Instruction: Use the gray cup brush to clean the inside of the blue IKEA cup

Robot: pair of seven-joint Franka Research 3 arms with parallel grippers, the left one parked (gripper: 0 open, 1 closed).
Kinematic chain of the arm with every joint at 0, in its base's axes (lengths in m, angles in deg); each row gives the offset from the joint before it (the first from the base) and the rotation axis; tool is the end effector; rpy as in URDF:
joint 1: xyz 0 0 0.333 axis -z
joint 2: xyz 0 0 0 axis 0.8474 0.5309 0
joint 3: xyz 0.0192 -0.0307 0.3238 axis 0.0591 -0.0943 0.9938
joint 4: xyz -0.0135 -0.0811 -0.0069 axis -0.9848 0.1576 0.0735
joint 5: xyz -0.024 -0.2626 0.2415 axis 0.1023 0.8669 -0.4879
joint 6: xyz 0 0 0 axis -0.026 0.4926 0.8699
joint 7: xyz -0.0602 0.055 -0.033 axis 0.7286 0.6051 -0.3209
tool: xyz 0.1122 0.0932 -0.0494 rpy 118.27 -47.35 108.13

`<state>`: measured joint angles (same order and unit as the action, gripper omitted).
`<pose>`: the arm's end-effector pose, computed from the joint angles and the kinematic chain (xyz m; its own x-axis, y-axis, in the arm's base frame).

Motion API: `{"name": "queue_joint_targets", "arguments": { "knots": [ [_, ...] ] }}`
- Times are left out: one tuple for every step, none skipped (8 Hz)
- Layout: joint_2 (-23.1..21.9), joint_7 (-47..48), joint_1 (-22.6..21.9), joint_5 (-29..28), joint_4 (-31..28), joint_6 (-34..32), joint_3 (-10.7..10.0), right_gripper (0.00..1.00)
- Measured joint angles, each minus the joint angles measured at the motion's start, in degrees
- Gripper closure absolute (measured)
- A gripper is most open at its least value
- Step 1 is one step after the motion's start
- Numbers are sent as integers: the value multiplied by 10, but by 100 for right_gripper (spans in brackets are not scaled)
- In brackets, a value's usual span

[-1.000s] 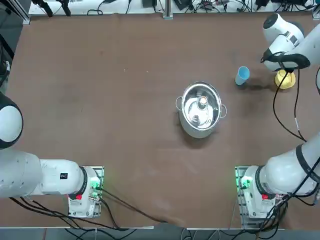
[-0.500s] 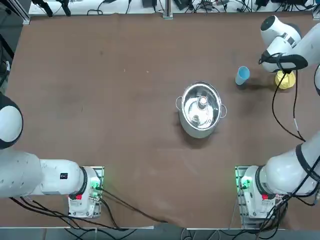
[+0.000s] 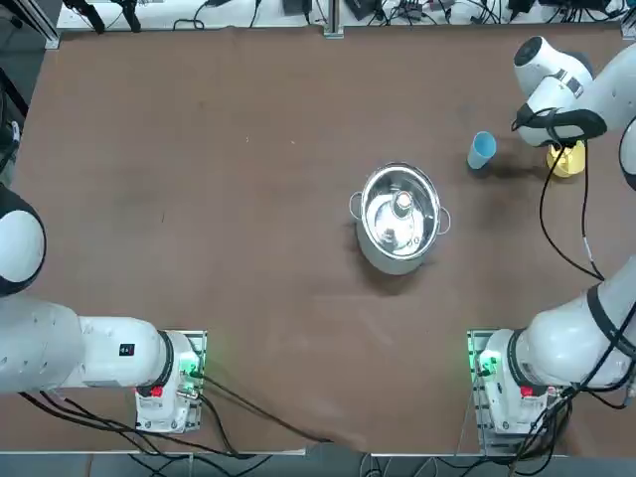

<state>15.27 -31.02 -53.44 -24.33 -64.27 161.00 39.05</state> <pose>0.5201 -0.1363 0.2327 0.9808 -0.1941 -0.0172 -0.1201 -0.6717 0.7310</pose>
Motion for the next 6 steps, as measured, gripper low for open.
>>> {"name": "queue_joint_targets", "arguments": {
  "knots": [
    [0, 0, -2, 0, 4, 1, 1, 26],
    [0, 0, -2, -5, 11, 2, 6, 8],
    [0, 0, -3, -27, 22, 2, 17, 0],
    [0, -1, -8, -61, 38, -6, 28, 0],
    [-1, -13, -15, -95, 61, -25, 35, 0],
    [-3, -42, -20, -125, 88, -49, 42, 0]
  ]
}}
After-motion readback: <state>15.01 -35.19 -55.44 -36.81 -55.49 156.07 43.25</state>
